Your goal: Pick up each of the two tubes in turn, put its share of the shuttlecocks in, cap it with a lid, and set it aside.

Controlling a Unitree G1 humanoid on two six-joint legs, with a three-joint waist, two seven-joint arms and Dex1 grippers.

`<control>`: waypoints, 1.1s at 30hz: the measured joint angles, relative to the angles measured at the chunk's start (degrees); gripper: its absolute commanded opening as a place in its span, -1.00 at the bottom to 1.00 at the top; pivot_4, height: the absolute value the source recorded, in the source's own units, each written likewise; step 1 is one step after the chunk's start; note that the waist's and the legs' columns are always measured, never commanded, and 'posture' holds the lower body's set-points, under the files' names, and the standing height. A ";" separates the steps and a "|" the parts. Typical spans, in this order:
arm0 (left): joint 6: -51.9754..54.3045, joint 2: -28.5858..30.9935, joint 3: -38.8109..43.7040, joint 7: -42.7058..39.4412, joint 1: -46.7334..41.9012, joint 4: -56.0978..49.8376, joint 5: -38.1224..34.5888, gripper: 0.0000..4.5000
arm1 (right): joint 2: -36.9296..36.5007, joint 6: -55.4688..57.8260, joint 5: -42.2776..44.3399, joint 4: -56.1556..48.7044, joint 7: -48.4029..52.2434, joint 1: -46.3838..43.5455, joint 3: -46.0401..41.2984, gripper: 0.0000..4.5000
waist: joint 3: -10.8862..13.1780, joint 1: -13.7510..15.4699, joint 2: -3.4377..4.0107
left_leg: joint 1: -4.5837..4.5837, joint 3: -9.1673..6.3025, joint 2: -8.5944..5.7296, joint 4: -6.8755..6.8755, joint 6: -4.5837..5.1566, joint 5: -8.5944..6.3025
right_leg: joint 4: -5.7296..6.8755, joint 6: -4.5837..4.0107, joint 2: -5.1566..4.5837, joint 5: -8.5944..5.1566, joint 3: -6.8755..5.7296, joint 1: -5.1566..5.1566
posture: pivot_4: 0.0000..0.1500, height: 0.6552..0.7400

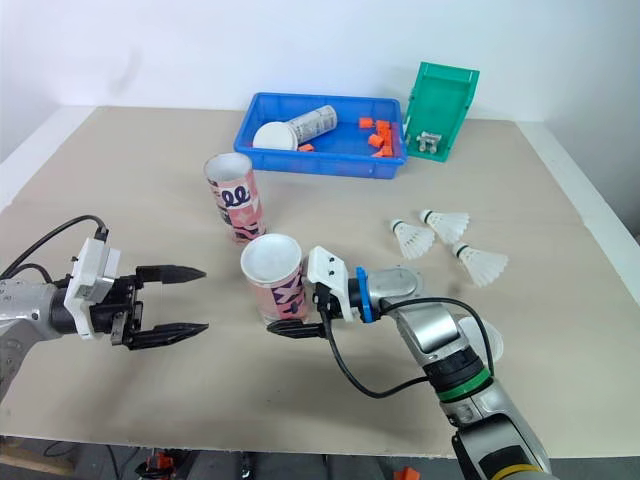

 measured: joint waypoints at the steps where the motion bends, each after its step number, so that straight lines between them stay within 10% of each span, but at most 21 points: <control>1: 0.49 -0.12 0.00 0.38 -0.42 -0.02 -0.62 0.97 | 0.27 -0.34 -0.21 0.28 0.05 -0.15 0.17 0.89 | 0.00 0.00 0.00 | 0.00 0.00 0.00 0.01 0.00 0.00 | 0.00 0.00 0.00 0.00 0.00 0.00 | 1.00 0.15; 8: 0.59 -0.80 -1.35 1.28 -1.46 0.00 -0.79 1.00 | 0.77 -0.98 -0.76 0.78 0.12 -0.31 0.22 -0.07 | 0.00 0.03 0.00 | 0.00 0.00 0.00 0.02 -0.01 0.01 | 0.00 0.00 0.00 0.02 0.00 0.01 | 1.00 0.15; 21: 1.10 -13.96 -10.99 6.76 -18.89 8.18 1.35 1.00 | -5.50 3.61 6.96 -0.01 -5.29 -3.05 -17.82 -0.07 | 0.01 1.52 0.01 | -0.02 -0.02 -0.03 0.59 -0.01 0.03 | 0.00 0.24 0.03 0.28 0.06 0.26 | 1.00 0.15; 33: 0.25 -27.74 -18.57 10.46 -27.80 18.59 7.82 1.00 | -18.88 -5.36 2.65 30.99 -33.93 -7.11 -45.30 -0.07 | 0.01 1.43 0.14 | -0.08 0.10 -0.24 0.61 0.21 -0.10 | -0.07 0.09 -0.04 0.42 0.37 0.28 | 1.00 0.15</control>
